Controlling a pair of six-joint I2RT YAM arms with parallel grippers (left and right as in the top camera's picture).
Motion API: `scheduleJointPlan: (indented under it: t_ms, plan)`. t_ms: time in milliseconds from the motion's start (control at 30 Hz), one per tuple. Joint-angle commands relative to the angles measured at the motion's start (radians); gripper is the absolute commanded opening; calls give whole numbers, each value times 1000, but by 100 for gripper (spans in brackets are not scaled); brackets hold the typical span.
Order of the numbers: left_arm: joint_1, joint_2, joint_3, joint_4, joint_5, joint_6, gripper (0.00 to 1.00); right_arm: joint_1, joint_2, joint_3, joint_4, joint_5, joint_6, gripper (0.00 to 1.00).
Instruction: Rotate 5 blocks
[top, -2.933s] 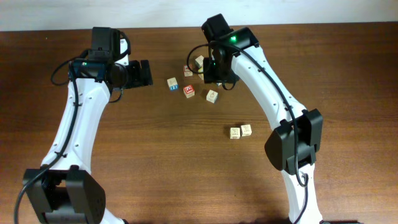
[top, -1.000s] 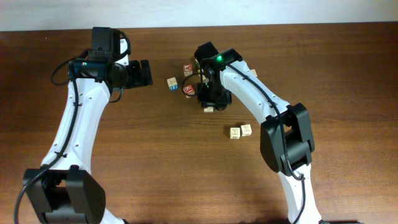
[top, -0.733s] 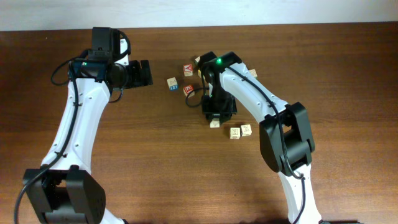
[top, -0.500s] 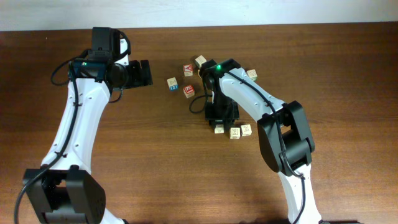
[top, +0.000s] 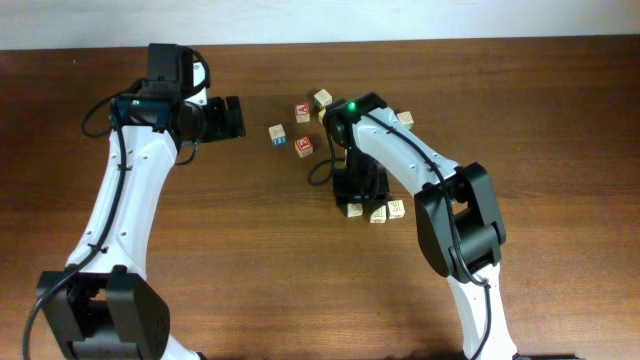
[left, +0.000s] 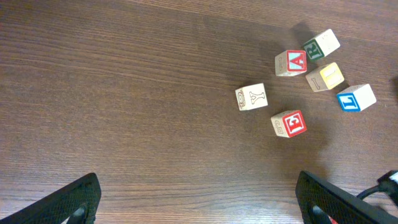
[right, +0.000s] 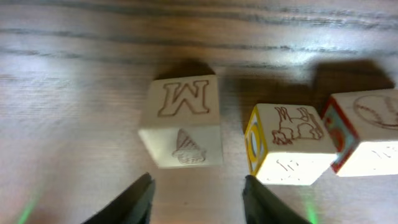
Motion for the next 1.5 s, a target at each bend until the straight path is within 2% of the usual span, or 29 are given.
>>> scheduleJointPlan:
  t_ms: [0, 100, 200, 333, 433, 533, 833, 1000, 1233, 1333, 1467]
  plan:
    - [2, 5, 14, 2, -11, -13, 99, 3, -2, 118, 2, 5, -32, 55]
    - [2, 5, 14, 2, -10, -13, 99, 3, -2, 187, 59, 32, -39, 61]
    - [2, 5, 14, 2, -11, -13, 99, 3, -2, 192, 231, 94, -40, 63]
    - [2, 5, 14, 2, -11, -13, 99, 2, 6, 177, 427, 234, -169, 65]
    - [2, 5, 14, 2, -11, -13, 99, -12, 27, 177, 533, 318, -343, 65]
    - [2, 5, 14, 2, -11, -13, 99, -47, 59, 177, 575, 327, -372, 64]
    - [2, 5, 14, 2, -11, -13, 99, -169, 120, 177, 661, 159, -380, 64]
    - [2, 5, 14, 2, -11, -13, 99, -170, 139, 177, 685, 76, -454, 63]
    - [2, 5, 14, 2, -11, -13, 99, -151, 163, 177, 678, 72, -502, 63]
    - [2, 5, 14, 2, -10, -13, 99, -151, 172, 177, 662, 72, -498, 56]
    - [2, 5, 14, 2, -11, -13, 99, -151, 172, 177, 645, 58, -487, 40]
